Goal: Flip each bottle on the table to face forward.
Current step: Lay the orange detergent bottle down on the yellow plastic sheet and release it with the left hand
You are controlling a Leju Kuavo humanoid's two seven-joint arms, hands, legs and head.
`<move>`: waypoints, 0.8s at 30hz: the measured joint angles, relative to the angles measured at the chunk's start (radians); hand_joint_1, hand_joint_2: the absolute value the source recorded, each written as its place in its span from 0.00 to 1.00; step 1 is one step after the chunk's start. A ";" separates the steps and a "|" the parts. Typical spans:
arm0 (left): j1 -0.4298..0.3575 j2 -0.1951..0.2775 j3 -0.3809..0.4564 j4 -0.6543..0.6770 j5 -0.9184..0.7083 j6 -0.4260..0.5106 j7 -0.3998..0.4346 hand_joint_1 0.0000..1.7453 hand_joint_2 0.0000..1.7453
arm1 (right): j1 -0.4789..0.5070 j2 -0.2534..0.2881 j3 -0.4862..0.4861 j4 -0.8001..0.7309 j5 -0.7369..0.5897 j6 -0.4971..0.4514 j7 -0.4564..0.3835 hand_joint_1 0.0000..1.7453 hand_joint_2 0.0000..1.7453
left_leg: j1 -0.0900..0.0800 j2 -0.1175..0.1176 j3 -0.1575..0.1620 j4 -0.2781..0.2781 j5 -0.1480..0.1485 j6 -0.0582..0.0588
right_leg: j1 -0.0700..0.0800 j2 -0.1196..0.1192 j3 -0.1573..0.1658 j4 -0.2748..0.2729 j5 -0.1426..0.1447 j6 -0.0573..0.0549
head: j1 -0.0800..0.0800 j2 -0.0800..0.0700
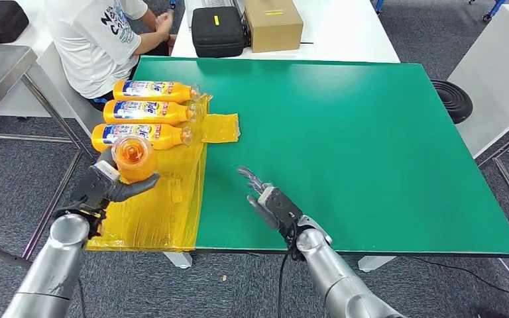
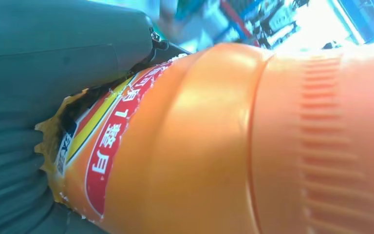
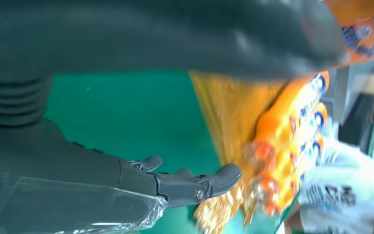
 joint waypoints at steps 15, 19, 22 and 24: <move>-0.121 0.272 -0.181 0.025 -0.451 -0.042 0.140 1.00 1.00 | 0.080 -0.034 -0.111 -0.183 -0.020 0.022 0.018 0.00 0.00 | 0.000 0.001 0.000 0.000 0.000 0.000 | 0.000 0.000 -0.001 0.000 0.000 0.000 | 0.000 0.000; -0.129 0.309 -0.225 0.026 -0.469 -0.087 0.137 1.00 1.00 | 0.086 -0.036 -0.117 -0.199 -0.020 0.023 0.021 0.00 0.00 | 0.000 0.000 0.000 0.000 0.000 0.000 | 0.000 0.000 0.000 0.000 0.000 0.000 | 0.000 0.000; -0.137 0.329 -0.263 0.030 -0.475 -0.123 0.126 1.00 1.00 | 0.091 -0.037 -0.122 -0.209 -0.022 0.022 0.022 0.00 0.00 | 0.000 0.000 0.000 0.000 0.000 0.000 | 0.000 0.000 0.000 0.000 0.000 0.000 | 0.000 0.000; -0.139 0.336 -0.283 0.038 -0.467 -0.134 0.117 1.00 1.00 | 0.095 -0.038 -0.126 -0.216 -0.023 0.019 0.022 0.00 0.00 | 0.000 0.000 0.000 0.000 0.000 0.000 | 0.000 0.000 0.000 0.000 0.000 0.000 | 0.000 0.000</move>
